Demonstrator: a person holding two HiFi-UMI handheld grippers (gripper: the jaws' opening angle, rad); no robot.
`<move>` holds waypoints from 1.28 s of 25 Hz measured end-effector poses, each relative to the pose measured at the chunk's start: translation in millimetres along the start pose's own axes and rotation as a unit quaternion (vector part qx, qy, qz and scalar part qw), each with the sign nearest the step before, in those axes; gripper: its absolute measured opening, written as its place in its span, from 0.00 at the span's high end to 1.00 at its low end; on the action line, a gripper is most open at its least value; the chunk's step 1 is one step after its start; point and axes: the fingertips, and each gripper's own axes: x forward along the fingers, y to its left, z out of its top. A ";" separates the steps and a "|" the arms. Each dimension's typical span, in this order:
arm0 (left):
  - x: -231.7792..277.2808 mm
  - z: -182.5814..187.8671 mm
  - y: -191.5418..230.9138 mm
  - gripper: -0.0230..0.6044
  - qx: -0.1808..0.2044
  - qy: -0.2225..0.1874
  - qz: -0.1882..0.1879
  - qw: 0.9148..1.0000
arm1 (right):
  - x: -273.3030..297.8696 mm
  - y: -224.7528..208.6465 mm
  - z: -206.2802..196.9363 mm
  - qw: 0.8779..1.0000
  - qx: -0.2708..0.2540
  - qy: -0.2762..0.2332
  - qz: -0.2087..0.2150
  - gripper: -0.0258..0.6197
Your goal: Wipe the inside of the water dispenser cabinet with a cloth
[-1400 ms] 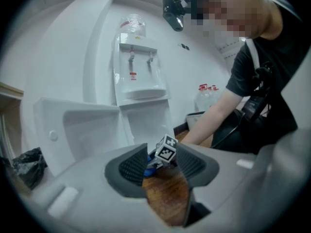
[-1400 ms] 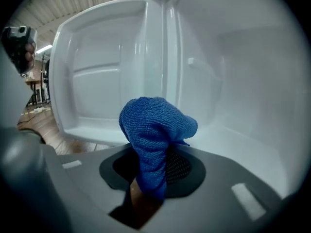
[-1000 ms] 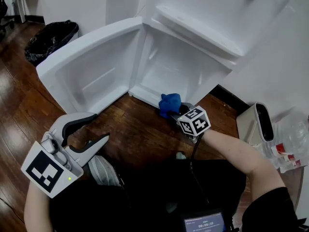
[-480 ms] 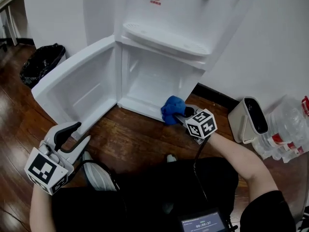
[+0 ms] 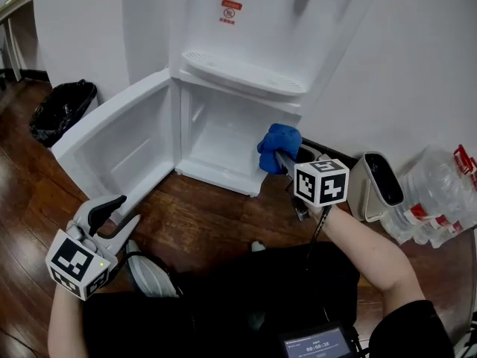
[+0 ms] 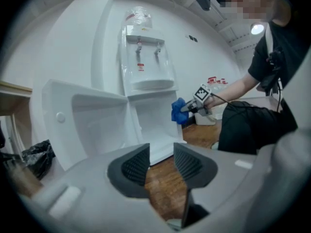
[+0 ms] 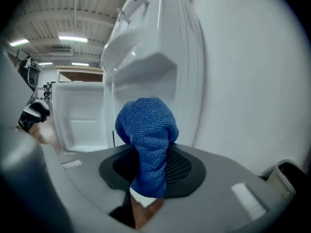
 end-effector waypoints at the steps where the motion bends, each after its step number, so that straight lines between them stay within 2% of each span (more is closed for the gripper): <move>1: -0.1 -1.1 -1.2 0.72 0.006 -0.001 -0.004 1.000 | -6.5 -1.2 20.6 1.000 -0.002 -0.027 -0.012 0.77; 4: -2.2 -2.0 -1.2 0.72 0.021 -0.014 -0.006 1.000 | -19.0 -3.6 62.7 0.996 0.014 -0.078 -0.035 0.77; 6: -3.9 1.7 -1.8 0.72 0.026 -0.025 -0.005 0.999 | -19.5 -3.2 65.3 0.995 0.039 -0.085 -0.042 0.77; 9: -4.5 6.1 -5.1 0.72 0.034 -0.034 -0.011 0.999 | -12.7 6.5 67.6 0.993 0.036 -0.097 -0.049 0.77; 16: -3.7 8.3 -11.1 0.72 0.037 -0.026 -0.020 0.999 | 52.5 90.2 113.7 0.993 -0.003 -0.114 -0.002 0.77; 24: -4.3 13.9 -15.4 0.72 0.045 -0.025 -0.031 0.998 | 115.5 170.5 144.8 0.991 -0.043 -0.120 0.043 0.77; 28: -2.7 17.4 -21.4 0.72 0.041 -0.037 -0.043 0.998 | 114.0 181.9 139.1 0.982 -0.060 -0.148 0.099 0.77; 32: -9.1 36.4 -14.4 0.72 -0.006 -0.081 -0.035 0.996 | 68.6 186.3 115.0 0.970 -0.024 -0.135 0.203 0.77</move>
